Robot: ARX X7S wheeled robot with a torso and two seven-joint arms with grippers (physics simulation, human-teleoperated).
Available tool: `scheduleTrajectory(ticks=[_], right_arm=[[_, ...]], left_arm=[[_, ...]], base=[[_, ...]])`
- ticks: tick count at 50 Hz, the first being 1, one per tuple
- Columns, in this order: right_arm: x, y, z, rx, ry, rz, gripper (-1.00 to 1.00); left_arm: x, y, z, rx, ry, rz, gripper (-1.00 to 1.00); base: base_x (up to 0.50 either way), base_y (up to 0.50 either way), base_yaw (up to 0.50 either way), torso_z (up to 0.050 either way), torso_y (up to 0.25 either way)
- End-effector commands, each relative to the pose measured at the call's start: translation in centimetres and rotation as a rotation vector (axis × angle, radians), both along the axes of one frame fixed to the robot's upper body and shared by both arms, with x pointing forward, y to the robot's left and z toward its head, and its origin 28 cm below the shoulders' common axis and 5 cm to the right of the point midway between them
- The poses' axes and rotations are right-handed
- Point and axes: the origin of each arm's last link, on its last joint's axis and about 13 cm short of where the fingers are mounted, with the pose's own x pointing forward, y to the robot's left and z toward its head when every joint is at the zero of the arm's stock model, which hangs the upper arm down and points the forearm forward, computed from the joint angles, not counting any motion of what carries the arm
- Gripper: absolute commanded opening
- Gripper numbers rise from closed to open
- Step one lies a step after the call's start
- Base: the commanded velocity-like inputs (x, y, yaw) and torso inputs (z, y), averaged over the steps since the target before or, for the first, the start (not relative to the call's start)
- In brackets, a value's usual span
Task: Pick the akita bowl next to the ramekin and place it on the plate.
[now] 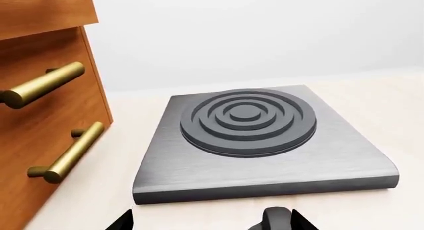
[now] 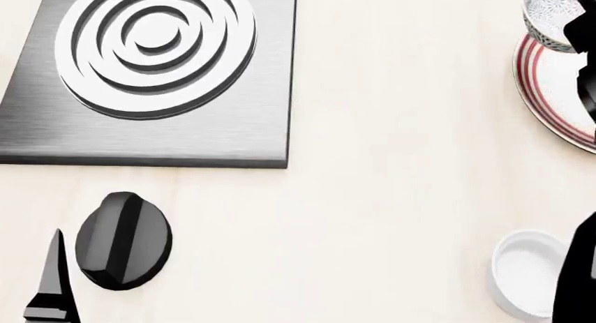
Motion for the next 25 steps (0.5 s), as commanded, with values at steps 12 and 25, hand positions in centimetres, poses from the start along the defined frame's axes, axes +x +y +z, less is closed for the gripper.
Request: scheduleTrajectory(ticks=[12, 25], right_arm=[[-0.38, -1.42, 0.59, -0.011, 0.003, -0.073, -1.00], [-0.25, -1.03, 0.22, 0.007, 0.050, -0.092, -1.00]], left_arm=[[0.01, -0.04, -0.09, 0.003, 0.001, -0.001, 1.00], [0.03, -0.05, -0.13, 0.000, 0.005, 0.000, 1.00]], base=[[0.00, 0.00, 0.00, 0.000, 0.001], [0.00, 0.00, 0.00, 0.000, 0.000]])
